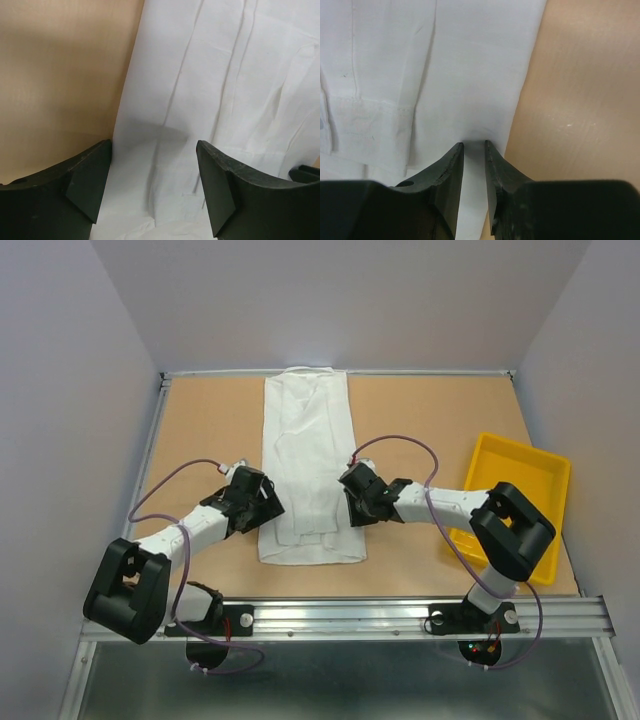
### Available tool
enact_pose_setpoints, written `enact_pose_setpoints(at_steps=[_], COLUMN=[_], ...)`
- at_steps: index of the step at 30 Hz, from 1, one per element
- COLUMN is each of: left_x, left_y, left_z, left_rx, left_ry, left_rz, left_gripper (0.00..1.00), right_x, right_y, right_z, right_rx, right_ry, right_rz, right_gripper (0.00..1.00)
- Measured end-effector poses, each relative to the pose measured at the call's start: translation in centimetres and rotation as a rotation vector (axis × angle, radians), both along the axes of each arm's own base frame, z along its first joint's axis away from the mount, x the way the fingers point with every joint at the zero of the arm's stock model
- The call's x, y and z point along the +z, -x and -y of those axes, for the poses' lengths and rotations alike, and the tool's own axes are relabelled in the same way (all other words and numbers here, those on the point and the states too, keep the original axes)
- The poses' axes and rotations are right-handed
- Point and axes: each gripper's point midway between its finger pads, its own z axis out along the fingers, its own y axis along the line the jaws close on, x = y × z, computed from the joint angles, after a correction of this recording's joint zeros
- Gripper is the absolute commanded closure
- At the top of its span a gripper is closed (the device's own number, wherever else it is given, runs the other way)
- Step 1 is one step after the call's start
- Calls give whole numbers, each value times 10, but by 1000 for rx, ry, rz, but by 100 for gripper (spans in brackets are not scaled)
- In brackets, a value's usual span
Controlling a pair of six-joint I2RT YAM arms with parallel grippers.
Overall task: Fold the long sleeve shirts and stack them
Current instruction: Fold the shirt
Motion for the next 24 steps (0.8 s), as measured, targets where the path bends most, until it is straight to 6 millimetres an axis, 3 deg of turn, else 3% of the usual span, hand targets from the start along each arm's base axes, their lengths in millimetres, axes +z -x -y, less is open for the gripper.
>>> enact_pose_setpoints(at_steps=[9,14,15,19,24], left_x=[6,3,2,-2,-6], left_y=[28,48,50,54,53], left_z=[3,4,4,3,4], left_rx=[12,17,17,20,26], left_ry=[90,125,125,111,95], left_rz=[-19,-78,-86,-131,-180], left_gripper=[19,19,19,22,32], right_x=[11,43,48,50,28], right_y=[-3,-2,-1,8,33], right_z=[25,23,24,27,33], right_rx=[-39,-67,-78,-124,-173], right_ry=[8,-84,-108,-164,-186], right_rz=[14,47,50,8,-108], right_gripper=[63,23,20,19,25])
